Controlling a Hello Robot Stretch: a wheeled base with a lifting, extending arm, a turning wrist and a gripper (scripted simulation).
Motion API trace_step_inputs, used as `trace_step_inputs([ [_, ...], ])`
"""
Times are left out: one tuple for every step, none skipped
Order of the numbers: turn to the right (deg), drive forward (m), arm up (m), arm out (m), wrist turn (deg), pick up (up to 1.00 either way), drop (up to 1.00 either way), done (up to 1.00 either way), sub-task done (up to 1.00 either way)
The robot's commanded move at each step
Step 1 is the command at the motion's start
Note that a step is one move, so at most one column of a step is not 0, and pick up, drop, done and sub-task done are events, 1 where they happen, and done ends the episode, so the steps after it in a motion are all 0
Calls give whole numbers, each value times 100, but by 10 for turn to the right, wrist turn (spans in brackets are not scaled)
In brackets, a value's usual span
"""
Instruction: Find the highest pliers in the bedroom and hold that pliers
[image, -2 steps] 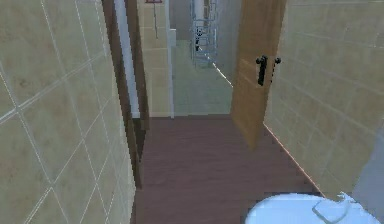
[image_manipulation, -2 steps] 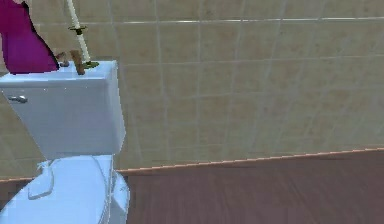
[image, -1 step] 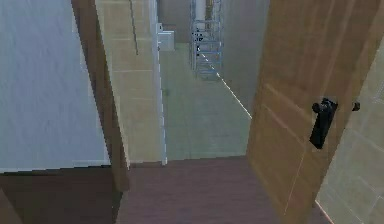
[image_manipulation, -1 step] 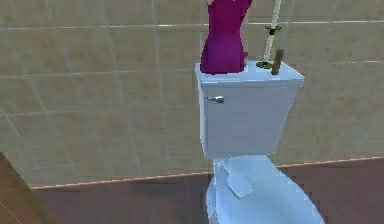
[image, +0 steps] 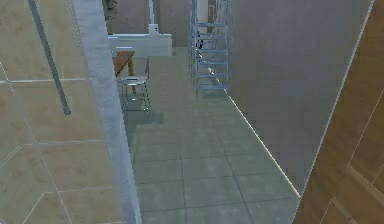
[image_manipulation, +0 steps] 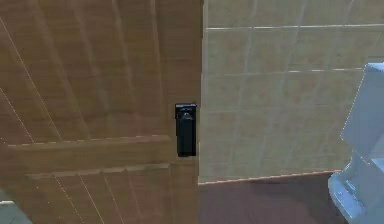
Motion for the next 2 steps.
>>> trace_step_inputs([
  [0,55,0,0,0,0,0,0,0],
  [0,45,0,0,0,0,0,0,0],
])
